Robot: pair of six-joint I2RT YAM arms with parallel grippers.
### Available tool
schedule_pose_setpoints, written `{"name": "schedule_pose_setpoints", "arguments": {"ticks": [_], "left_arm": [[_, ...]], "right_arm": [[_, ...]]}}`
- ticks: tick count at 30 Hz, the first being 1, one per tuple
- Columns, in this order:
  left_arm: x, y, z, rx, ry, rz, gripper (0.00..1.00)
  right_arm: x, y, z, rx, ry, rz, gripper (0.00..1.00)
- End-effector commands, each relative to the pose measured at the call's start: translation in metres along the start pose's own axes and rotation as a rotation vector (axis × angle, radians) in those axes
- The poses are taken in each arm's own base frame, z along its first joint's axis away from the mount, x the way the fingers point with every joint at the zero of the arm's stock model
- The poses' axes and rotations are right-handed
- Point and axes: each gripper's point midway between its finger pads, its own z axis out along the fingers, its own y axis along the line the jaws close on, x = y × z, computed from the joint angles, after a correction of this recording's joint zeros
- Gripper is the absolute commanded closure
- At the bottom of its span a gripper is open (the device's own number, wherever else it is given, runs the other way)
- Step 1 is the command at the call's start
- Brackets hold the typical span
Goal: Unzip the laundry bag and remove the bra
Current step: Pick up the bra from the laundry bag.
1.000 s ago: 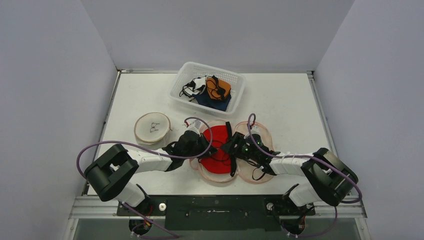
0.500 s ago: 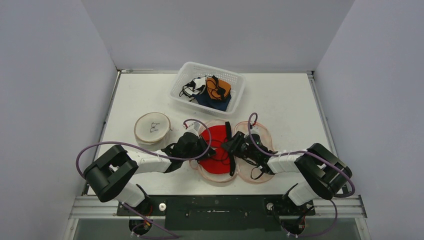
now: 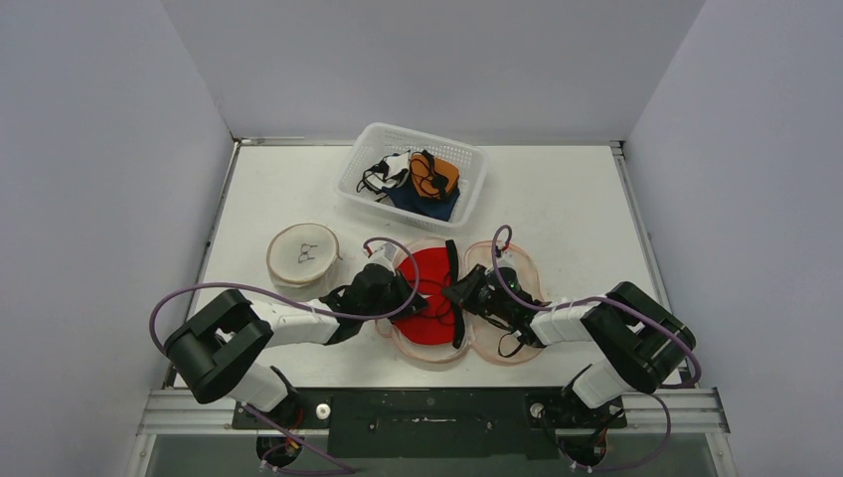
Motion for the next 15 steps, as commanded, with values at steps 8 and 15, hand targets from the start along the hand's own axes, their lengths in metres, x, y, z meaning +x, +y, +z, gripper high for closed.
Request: {"name": "schedule_pose_setpoints", "arguments": {"ticks": [8, 15], "left_arm": [[-0.016, -0.028, -0.019, 0.079, -0.056, 0.007, 0.97], [-0.035, -0.037, -0.046, 0.077, -0.138, 0.032, 0.97]], "right_arm": [[-0.013, 0.02, -0.011, -0.093, -0.054, -0.078, 0.95], [-0.033, 0.039, -0.031, -0.061, -0.103, -0.244, 0.95]]}}
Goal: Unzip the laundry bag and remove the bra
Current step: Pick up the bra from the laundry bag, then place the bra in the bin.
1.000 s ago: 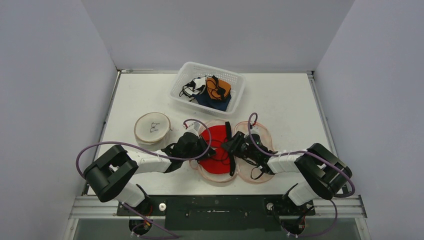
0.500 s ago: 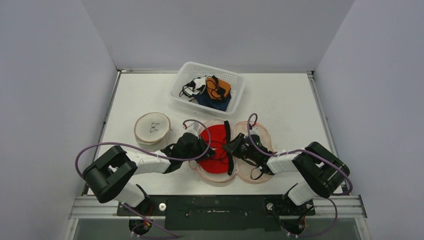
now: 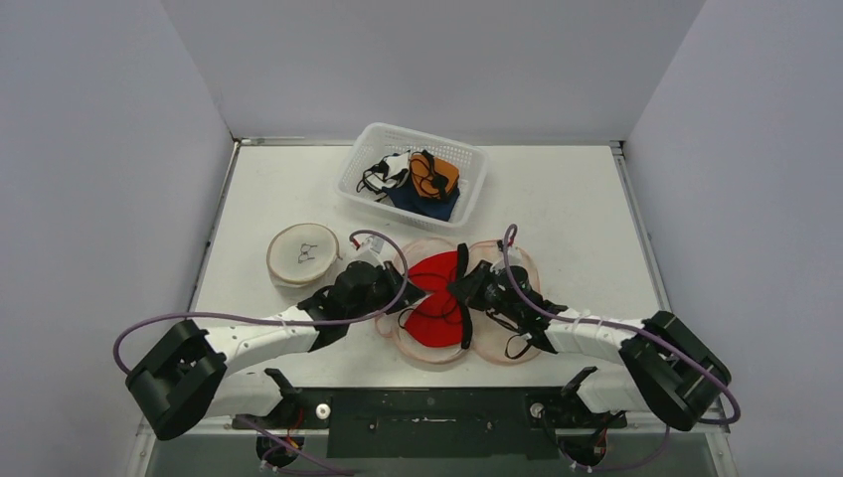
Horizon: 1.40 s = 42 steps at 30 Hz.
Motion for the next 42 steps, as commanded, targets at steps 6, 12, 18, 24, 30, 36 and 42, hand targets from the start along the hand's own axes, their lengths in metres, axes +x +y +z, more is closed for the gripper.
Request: {"name": "schedule_pose_setpoints", "arguments": {"ticks": [6, 12, 18, 24, 30, 36, 42], "left_arm": [[-0.03, -0.014, -0.033, 0.003, -0.124, 0.043, 0.96], [-0.04, -0.018, -0.051, 0.01, -0.169, 0.042, 0.96], [-0.046, -0.019, -0.065, 0.012, -0.198, 0.039, 0.96], [-0.047, -0.016, -0.073, 0.009, -0.208, 0.034, 0.96], [-0.047, -0.013, -0.078, 0.006, -0.219, 0.028, 0.95], [-0.048, -0.009, -0.084, -0.009, -0.227, 0.018, 0.95], [-0.051, -0.004, -0.096, -0.039, -0.248, 0.01, 0.95]], "right_arm": [[-0.037, 0.033, -0.026, -0.004, -0.079, -0.219, 0.95], [-0.054, 0.055, -0.044, -0.02, -0.099, -0.289, 0.95], [-0.087, 0.092, -0.058, -0.038, -0.121, -0.375, 0.95], [-0.128, 0.13, -0.07, -0.047, -0.167, -0.455, 0.95], [-0.169, 0.165, -0.068, -0.077, -0.239, -0.463, 0.95], [-0.207, 0.195, -0.045, -0.154, -0.338, -0.333, 0.95], [-0.236, 0.208, -0.013, -0.22, -0.438, -0.137, 0.95]]}}
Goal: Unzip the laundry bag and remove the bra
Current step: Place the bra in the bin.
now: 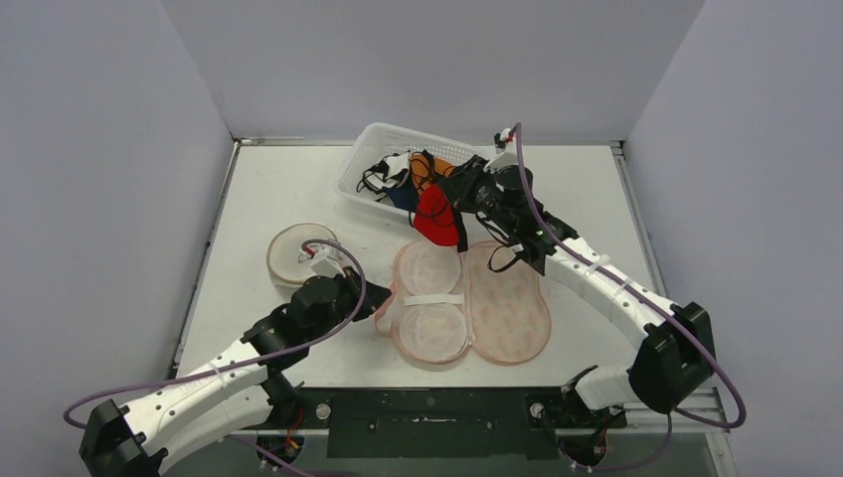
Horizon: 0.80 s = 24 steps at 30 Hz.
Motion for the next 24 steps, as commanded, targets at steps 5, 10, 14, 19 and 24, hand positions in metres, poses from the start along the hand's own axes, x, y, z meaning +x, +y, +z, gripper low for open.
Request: {"name": "schedule_pose_setpoints", "arguments": {"ticks": [5, 10, 14, 19, 24], "left_arm": [[-0.019, 0.006, -0.018, -0.029, -0.088, -0.035, 0.95], [-0.025, 0.011, -0.025, -0.047, -0.117, -0.041, 0.95], [-0.024, 0.018, -0.027, -0.062, -0.127, -0.051, 0.95], [-0.021, 0.026, -0.028, -0.072, -0.127, -0.064, 0.95], [-0.016, 0.031, -0.031, -0.069, -0.118, -0.073, 0.95]], "right_arm": [[-0.062, 0.02, 0.047, -0.122, -0.338, 0.331, 0.95], [-0.074, 0.025, 0.076, -0.158, -0.425, 0.428, 0.95], [-0.077, 0.022, 0.099, -0.145, -0.484, 0.51, 0.95], [-0.073, 0.049, 0.141, -0.229, -0.425, 0.444, 0.95], [-0.053, 0.096, 0.181, -0.38, -0.227, 0.247, 0.95]]}}
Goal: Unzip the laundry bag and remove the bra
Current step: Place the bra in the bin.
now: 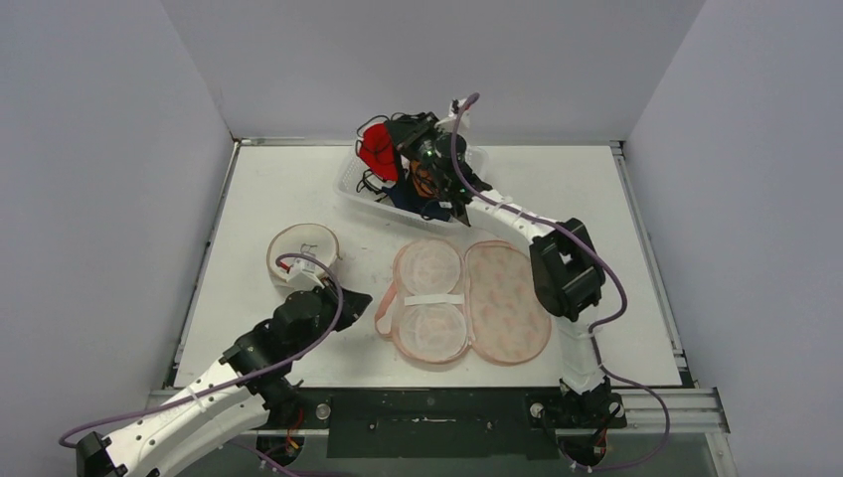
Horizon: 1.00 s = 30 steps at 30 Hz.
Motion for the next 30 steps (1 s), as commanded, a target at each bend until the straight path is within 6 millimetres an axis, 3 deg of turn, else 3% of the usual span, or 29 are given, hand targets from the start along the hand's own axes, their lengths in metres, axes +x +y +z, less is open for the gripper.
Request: {"name": "schedule_pose_setpoints", "arguments": {"ticks": [1, 4, 7, 12, 16, 21, 30], "left_arm": [[-0.002, 0.003, -0.002, 0.005, -0.017, -0.022, 0.95], [0.001, 0.007, 0.0, 0.0, -0.012, -0.023, 0.95], [0.003, 0.011, 0.002, -0.004, -0.01, -0.013, 0.95], [0.009, 0.012, 0.009, -0.002, 0.007, 0.002, 0.94], [0.01, 0.01, 0.012, -0.017, 0.023, 0.04, 0.94], [0.011, 0.009, 0.015, -0.011, 0.024, 0.028, 0.94], [0.019, 0.009, 0.022, -0.008, 0.049, 0.018, 0.94]], "right_arm": [[0.017, 0.067, 0.017, -0.241, 0.156, -0.124, 0.95], [0.033, 0.047, 0.025, -0.235, 0.259, -0.182, 0.95], [0.039, 0.011, 0.028, -0.177, 0.338, -0.272, 0.95], [0.038, -0.057, 0.027, -0.082, 0.445, -0.351, 0.95], [0.038, -0.089, 0.026, -0.055, 0.486, -0.369, 0.95], [0.03, -0.118, 0.023, -0.004, 0.492, -0.369, 0.95], [0.031, -0.147, 0.002, 0.099, 0.516, -0.366, 0.95]]}}
